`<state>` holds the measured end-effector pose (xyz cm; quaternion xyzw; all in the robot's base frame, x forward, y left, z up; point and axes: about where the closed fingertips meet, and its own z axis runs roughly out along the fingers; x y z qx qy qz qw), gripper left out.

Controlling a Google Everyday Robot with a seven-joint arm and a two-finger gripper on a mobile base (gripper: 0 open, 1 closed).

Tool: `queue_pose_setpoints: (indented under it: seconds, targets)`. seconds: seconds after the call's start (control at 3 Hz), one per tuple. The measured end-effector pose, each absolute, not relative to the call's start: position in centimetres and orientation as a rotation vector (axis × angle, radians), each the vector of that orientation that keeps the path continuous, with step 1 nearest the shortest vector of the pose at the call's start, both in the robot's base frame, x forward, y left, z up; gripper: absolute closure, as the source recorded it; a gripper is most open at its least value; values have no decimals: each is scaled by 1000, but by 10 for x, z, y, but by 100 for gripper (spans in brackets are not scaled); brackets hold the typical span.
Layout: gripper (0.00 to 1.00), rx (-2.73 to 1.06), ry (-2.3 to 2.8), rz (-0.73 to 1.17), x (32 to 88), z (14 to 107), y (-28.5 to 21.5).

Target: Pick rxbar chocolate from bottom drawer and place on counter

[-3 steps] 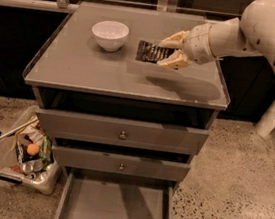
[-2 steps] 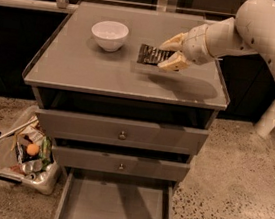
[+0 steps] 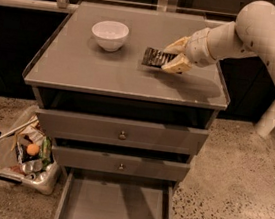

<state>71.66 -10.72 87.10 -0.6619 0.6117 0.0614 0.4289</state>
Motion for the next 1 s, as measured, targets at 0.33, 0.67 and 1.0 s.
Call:
queue_pose_setpoints:
  seconds: [0.33,0.67,1.0]
  targets:
    - [83,-1651,1528,154,717,871,-107]
    - [60,-1651,1528,154,717,871,-107]
    - [37,-1651,1528,154,717,871,-107]
